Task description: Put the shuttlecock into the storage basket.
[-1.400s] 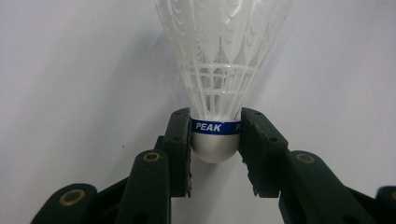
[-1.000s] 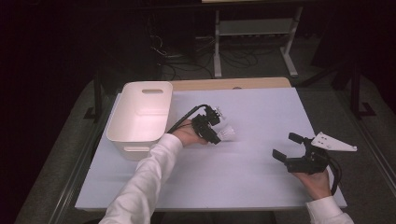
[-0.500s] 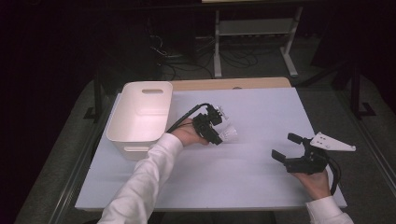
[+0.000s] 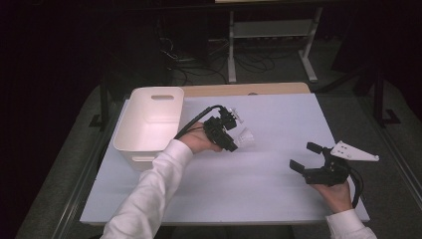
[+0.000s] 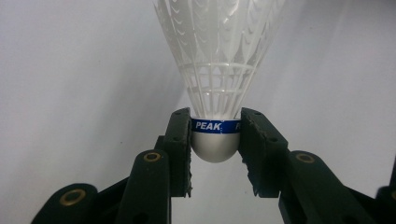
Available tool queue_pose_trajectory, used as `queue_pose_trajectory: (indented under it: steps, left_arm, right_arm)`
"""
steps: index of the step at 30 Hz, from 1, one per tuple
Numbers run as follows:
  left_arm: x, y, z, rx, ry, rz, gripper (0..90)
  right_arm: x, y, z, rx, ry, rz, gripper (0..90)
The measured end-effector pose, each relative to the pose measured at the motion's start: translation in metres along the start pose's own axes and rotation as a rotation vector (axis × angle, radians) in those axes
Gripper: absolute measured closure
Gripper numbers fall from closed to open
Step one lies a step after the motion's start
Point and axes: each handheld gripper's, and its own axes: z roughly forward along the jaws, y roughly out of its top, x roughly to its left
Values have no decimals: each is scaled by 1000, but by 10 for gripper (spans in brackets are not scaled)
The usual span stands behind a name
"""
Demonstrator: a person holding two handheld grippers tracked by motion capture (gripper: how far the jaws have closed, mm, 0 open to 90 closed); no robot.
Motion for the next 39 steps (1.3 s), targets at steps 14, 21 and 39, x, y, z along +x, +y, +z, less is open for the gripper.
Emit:
queue_pose_trajectory:
  steps: [14, 21, 39]
  left_arm:
    - [-1, 4, -17, -5, 18, -3, 644]
    - [0, 3, -25, -9, 28, -8, 644]
    - [3, 2, -56, -27, 54, -19, 643]
  right_arm:
    - [0, 0, 0, 1, -1, 1, 0]
    - [0, 0, 0, 1, 1, 2, 0]
    - [0, -1, 1, 11, 6, 10, 0]
